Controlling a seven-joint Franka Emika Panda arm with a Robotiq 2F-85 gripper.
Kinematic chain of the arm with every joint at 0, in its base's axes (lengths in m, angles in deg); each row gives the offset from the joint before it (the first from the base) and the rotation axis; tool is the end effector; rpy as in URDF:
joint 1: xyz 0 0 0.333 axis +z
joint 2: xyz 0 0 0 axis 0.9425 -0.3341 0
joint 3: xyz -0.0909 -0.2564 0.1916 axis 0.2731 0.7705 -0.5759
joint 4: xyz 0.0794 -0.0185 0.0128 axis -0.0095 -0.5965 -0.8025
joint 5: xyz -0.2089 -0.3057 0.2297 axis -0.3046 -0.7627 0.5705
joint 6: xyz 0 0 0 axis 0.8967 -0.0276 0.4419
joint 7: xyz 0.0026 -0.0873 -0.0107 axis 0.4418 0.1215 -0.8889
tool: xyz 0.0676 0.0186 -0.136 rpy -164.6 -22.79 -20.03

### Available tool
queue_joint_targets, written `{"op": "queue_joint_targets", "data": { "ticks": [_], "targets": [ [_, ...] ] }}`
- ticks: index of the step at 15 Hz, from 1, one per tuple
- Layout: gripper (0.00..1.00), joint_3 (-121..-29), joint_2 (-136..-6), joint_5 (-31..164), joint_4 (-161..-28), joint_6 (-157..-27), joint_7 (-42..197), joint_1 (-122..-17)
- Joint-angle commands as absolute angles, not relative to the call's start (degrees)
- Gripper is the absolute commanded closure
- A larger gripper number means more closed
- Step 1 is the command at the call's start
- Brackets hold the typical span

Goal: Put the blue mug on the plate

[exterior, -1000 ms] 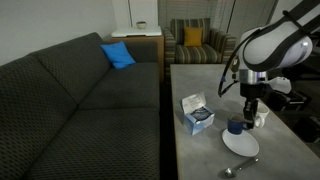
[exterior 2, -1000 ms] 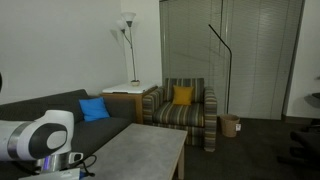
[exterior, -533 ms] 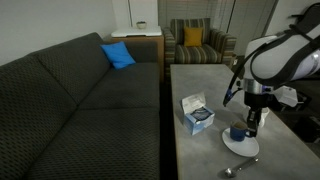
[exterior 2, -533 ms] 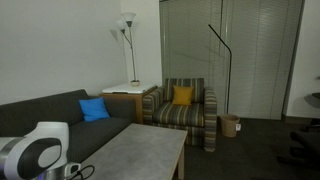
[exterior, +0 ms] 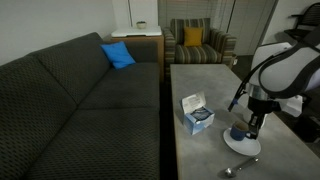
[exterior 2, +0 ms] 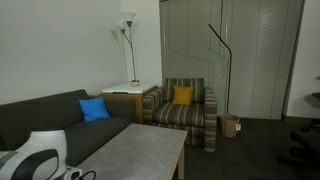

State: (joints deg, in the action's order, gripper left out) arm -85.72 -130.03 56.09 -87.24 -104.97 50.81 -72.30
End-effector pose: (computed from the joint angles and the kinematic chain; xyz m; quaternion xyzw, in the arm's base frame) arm 0.6160 0.0579 -0.2021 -0.9482 -0.3003 0.1012 0.0240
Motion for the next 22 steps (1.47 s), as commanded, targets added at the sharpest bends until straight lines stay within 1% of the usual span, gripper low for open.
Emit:
{"op": "queue_joint_targets", "data": {
  "ticks": [1,11,15,22],
  "targets": [
    [0.97,-85.88,-129.11,56.99,-89.76,-107.73,51.01,-72.44],
    [0.97,-82.82,-125.74,57.28,-93.60,-105.89,58.38,-70.39],
    [0.97,-84.13,-125.03,57.15,-95.68,-105.82,56.88,-71.26],
    [0.97,-84.32,-126.59,56.61,-94.39,-107.97,56.27,-70.23]
  ]
}}
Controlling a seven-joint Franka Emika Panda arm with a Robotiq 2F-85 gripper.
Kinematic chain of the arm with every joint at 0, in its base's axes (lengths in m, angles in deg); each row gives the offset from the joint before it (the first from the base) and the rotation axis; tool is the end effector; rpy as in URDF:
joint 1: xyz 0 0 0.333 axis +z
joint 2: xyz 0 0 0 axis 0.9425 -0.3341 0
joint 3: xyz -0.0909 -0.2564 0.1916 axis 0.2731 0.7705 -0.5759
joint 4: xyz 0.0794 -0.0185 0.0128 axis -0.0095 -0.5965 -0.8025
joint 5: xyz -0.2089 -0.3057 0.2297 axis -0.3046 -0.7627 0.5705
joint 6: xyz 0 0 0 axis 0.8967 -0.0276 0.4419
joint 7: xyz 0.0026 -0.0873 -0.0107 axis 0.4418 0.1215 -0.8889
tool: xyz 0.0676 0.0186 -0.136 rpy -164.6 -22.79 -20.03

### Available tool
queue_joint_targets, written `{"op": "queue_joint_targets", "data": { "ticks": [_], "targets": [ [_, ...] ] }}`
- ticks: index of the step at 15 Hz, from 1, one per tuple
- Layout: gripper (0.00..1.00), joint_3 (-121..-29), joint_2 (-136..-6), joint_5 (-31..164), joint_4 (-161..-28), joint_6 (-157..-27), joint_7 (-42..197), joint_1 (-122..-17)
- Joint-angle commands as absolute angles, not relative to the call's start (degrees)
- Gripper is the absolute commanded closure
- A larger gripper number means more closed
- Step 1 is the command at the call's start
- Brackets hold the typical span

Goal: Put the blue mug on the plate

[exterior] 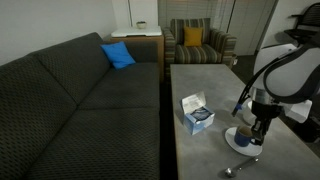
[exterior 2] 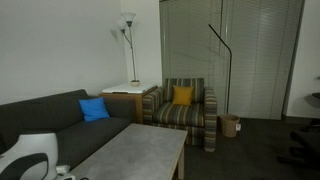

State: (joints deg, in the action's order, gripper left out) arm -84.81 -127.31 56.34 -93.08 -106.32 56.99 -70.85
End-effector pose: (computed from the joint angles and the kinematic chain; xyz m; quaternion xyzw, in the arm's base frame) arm 0.5876 0.0649 -0.1999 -0.9579 -0.2607 0.1191 0.0161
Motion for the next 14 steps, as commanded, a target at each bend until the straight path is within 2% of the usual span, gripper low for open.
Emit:
{"op": "queue_joint_targets", "data": {
  "ticks": [1,9,14],
  "targets": [
    [0.97,-84.06,-126.77,56.55,-94.13,-107.79,56.50,-69.87],
    [0.97,-82.18,-127.09,56.53,-93.88,-107.24,58.54,-68.27],
    [0.67,-81.79,-127.55,56.40,-93.37,-107.01,58.55,-67.79]
  ]
}}
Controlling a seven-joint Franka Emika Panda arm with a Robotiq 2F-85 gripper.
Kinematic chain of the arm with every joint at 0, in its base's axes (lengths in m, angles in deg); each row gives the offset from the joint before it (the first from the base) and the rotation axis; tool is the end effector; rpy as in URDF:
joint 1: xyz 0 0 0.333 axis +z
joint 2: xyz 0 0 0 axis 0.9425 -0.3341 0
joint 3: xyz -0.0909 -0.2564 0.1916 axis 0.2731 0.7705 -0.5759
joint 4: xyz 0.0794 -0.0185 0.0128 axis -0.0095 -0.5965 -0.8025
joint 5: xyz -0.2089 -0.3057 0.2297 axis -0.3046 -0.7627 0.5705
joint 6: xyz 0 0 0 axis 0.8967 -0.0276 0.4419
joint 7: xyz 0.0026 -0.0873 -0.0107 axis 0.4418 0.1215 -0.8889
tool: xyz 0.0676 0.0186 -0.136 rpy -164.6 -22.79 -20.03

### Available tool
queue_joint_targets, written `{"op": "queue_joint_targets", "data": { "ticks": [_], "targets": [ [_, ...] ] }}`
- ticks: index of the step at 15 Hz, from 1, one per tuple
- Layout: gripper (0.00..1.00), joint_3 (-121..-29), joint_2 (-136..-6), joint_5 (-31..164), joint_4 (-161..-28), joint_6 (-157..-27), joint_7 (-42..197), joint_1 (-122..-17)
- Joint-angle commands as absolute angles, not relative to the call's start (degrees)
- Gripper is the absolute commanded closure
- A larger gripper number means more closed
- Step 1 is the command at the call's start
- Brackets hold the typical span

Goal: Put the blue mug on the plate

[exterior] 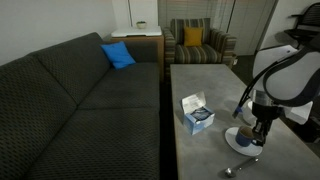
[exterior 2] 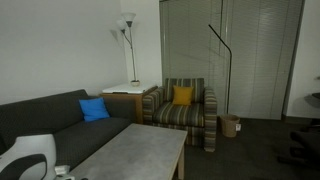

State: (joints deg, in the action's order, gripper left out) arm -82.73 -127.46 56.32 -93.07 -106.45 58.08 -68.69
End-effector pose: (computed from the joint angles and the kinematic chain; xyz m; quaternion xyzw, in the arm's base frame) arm 0.5852 0.0622 -0.2032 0.9570 0.2625 -0.1237 0.0031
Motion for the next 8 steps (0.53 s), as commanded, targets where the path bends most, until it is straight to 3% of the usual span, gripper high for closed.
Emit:
{"op": "queue_joint_targets", "data": {
  "ticks": [1,3,4,5,8],
  "targets": [
    [0.63,-81.78,-127.60,56.39,-93.29,-106.96,58.50,-67.74],
    [0.50,-81.82,-127.60,56.42,-93.27,-106.98,58.41,-67.77],
    [0.35,-81.81,-127.46,56.50,-93.39,-106.98,58.56,-67.78],
    [0.33,-81.63,-127.11,56.46,-93.78,-107.01,58.78,-67.68],
    [0.12,-81.90,-125.62,56.87,-95.27,-106.72,58.91,-68.36]
  ]
}}
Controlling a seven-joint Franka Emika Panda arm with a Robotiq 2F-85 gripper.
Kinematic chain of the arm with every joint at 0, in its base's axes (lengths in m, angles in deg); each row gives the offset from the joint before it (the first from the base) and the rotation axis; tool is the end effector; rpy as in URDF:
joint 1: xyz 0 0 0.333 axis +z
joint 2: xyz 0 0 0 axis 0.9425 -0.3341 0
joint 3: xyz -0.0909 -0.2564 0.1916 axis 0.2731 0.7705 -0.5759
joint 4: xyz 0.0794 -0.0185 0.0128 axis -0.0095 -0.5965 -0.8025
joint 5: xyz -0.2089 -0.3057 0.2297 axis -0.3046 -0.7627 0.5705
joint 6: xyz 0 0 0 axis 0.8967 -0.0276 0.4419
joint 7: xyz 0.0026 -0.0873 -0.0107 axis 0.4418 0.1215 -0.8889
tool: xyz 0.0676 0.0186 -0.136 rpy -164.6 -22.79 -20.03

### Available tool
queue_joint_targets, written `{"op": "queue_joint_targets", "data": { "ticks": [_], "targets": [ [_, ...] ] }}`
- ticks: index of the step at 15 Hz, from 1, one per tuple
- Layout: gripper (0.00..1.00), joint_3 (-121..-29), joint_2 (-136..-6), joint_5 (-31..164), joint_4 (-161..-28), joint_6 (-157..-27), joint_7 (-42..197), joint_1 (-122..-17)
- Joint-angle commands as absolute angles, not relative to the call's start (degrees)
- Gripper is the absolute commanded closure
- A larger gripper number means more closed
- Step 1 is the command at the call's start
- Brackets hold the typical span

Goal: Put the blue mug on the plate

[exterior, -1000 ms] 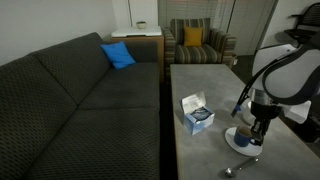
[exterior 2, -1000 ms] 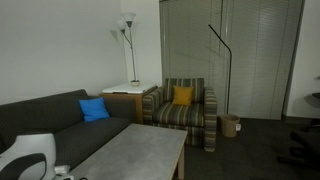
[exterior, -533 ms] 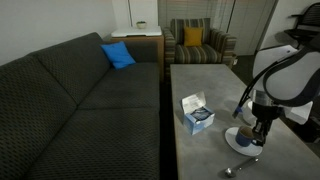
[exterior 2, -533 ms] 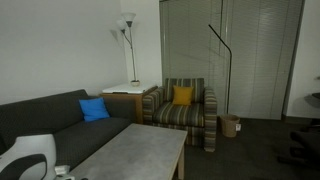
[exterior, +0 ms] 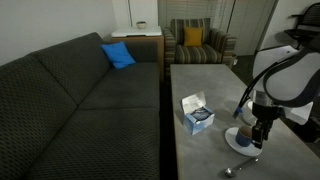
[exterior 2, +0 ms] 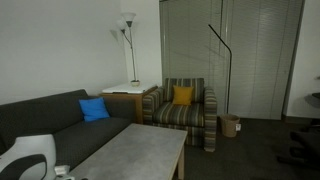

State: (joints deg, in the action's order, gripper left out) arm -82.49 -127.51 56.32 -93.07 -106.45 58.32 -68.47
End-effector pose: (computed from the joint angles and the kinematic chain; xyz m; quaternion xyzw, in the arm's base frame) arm 0.5846 0.0615 -0.2039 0.9571 0.2615 -0.1245 0.0054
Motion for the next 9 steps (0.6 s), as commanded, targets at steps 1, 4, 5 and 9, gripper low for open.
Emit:
{"op": "queue_joint_targets", "data": {
  "ticks": [1,4,5,9],
  "targets": [
    [0.06,-82.37,-124.76,57.10,-96.14,-106.56,58.53,-68.99],
    [0.00,-83.15,-121.92,57.52,-99.06,-106.77,58.22,-69.97],
    [0.00,-83.20,-120.53,57.63,-100.41,-107.07,58.43,-70.10],
    [0.00,-82.84,-116.57,58.34,-103.53,-107.35,60.04,-69.94]
  ]
}}
